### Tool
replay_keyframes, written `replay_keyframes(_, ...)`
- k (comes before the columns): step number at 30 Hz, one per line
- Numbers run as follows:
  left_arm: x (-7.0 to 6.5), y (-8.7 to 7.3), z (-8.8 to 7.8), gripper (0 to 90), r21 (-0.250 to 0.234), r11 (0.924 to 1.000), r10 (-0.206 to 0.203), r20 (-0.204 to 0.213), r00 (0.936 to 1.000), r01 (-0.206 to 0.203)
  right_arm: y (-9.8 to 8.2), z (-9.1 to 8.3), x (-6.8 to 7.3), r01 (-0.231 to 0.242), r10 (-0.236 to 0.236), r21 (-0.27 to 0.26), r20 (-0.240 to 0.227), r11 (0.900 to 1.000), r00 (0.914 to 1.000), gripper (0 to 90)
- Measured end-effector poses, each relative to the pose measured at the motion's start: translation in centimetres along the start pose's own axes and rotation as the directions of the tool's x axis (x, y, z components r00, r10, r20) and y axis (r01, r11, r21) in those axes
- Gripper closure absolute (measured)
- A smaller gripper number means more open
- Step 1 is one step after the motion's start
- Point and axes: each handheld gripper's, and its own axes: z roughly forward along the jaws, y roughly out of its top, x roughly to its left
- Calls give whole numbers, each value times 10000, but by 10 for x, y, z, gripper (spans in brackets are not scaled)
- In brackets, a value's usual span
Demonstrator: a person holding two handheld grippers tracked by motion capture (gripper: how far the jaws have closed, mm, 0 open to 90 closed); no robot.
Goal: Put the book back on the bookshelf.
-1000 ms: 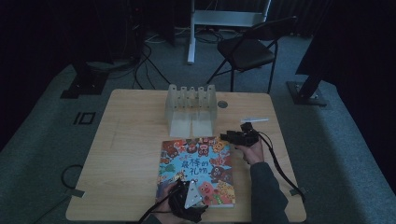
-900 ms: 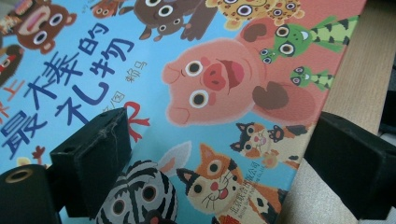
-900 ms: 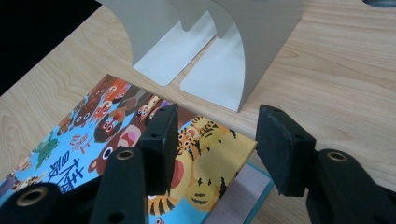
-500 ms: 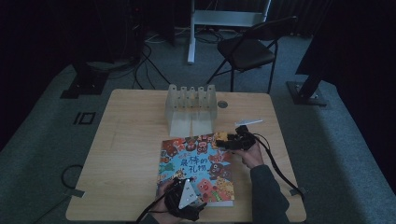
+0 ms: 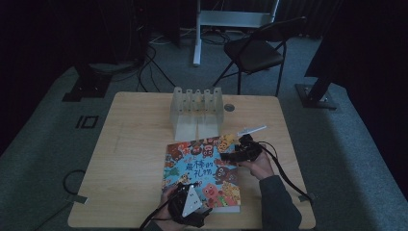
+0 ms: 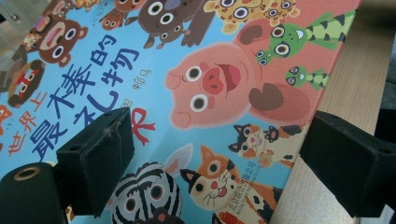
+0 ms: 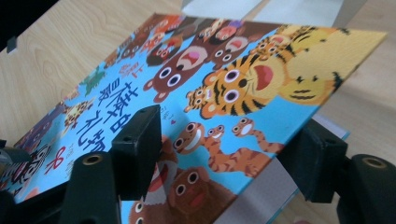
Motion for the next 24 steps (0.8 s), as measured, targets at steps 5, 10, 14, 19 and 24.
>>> replay_keyframes(5, -1, 0, 0, 111, -2, 10000, 33, -9, 10000, -33, 0, 6, -3, -179, 205, 459, -567, 9988, 9982, 304)
replay_keyframes(10, 2, -1, 1, 113, -4, 9997, -250, 251, 9994, 250, 0, 10, -3, -168, 219, 495, -1045, 9986, 9943, 330)
replay_keyframes(14, 5, -3, 0, 120, -110, 9987, -493, 492, 9976, 499, 1, 7, -1, -104, 126, 200, -1153, 9997, 9933, 379)
replay_keyframes(19, 9, -5, -8, 134, -422, 9968, -647, 648, 9958, 675, 6, 2, 5, -44, 35, -71, -1240, 10000, 9923, 436)
replay_keyframes(24, 16, -12, -22, 139, -733, 9919, -969, 892, 9913, 1036, 11, -2, 10, -34, -43, -477, -1606, 9989, 9870, 516)
